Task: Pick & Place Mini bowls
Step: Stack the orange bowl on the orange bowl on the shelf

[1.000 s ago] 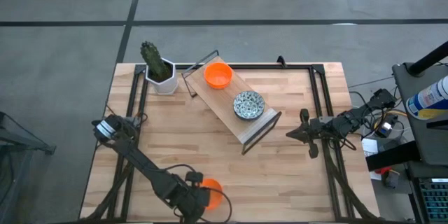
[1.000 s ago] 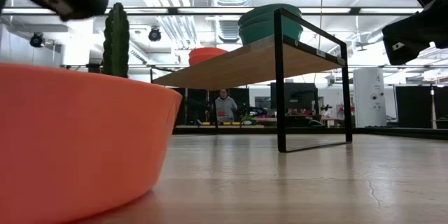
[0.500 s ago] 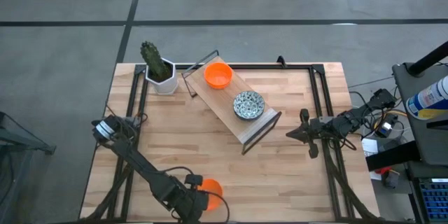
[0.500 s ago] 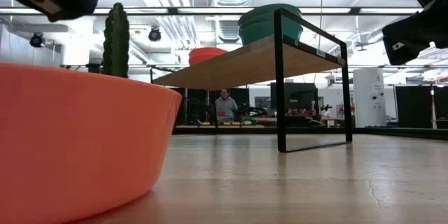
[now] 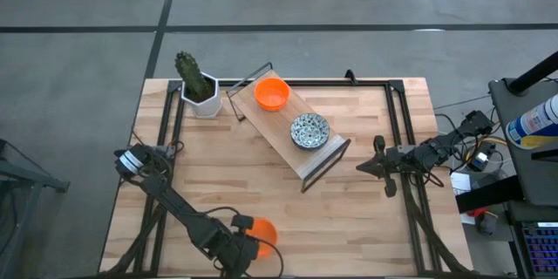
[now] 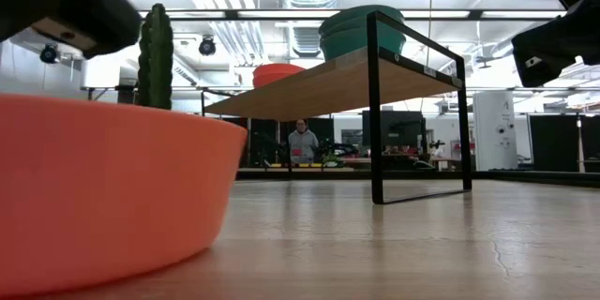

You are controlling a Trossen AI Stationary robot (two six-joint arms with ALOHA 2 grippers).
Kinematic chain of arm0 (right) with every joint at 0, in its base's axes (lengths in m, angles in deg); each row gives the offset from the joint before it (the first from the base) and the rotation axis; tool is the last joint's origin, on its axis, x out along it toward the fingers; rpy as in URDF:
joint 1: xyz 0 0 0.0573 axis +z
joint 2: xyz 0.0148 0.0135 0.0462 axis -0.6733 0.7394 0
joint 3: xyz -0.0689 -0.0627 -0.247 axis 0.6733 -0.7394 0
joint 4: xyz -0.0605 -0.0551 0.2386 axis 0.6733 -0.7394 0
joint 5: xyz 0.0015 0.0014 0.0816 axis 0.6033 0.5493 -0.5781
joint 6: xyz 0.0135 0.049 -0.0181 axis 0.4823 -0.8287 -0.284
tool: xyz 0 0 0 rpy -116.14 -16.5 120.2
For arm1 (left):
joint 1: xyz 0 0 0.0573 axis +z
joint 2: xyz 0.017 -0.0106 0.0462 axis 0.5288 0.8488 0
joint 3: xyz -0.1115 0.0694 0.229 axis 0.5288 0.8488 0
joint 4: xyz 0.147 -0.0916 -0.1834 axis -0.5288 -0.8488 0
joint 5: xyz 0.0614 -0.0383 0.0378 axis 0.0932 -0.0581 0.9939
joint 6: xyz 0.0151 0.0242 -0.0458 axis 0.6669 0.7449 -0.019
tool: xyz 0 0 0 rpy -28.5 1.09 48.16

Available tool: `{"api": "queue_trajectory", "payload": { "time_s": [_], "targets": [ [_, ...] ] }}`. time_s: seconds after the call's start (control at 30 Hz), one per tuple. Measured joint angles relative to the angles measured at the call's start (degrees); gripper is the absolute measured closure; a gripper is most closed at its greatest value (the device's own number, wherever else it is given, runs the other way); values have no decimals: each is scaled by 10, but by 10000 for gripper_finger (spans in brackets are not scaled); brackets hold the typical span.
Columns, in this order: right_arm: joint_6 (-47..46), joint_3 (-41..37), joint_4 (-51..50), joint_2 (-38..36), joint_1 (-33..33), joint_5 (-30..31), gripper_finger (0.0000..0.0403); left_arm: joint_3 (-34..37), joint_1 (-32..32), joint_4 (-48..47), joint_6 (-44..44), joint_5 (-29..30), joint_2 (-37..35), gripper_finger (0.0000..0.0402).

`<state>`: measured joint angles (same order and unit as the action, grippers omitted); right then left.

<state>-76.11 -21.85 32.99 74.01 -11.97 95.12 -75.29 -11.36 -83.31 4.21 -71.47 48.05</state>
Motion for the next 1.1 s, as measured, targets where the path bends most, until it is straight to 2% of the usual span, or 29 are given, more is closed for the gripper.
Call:
{"api": "queue_trajectory", "payload": {
  "time_s": [0.13,0.3,0.4,0.5,0.7,1.1],
  "targets": [
    [0,0,0,0,0,0,394,0,4,1,7,16,0,320],
    [0,0,0,0,0,0,394,0,11,1,5,16,0,386],
    [0,0,0,0,0,0,394,-2,17,-3,5,14,0,395],
    [0,0,0,0,0,0,394,-19,20,-45,5,12,-4,398],
    [0,0,0,0,0,0,394,-119,21,-217,-2,24,-7,401],
    [0,0,0,0,0,0,394,-340,49,-480,5,136,-16,401]
  ]
}}
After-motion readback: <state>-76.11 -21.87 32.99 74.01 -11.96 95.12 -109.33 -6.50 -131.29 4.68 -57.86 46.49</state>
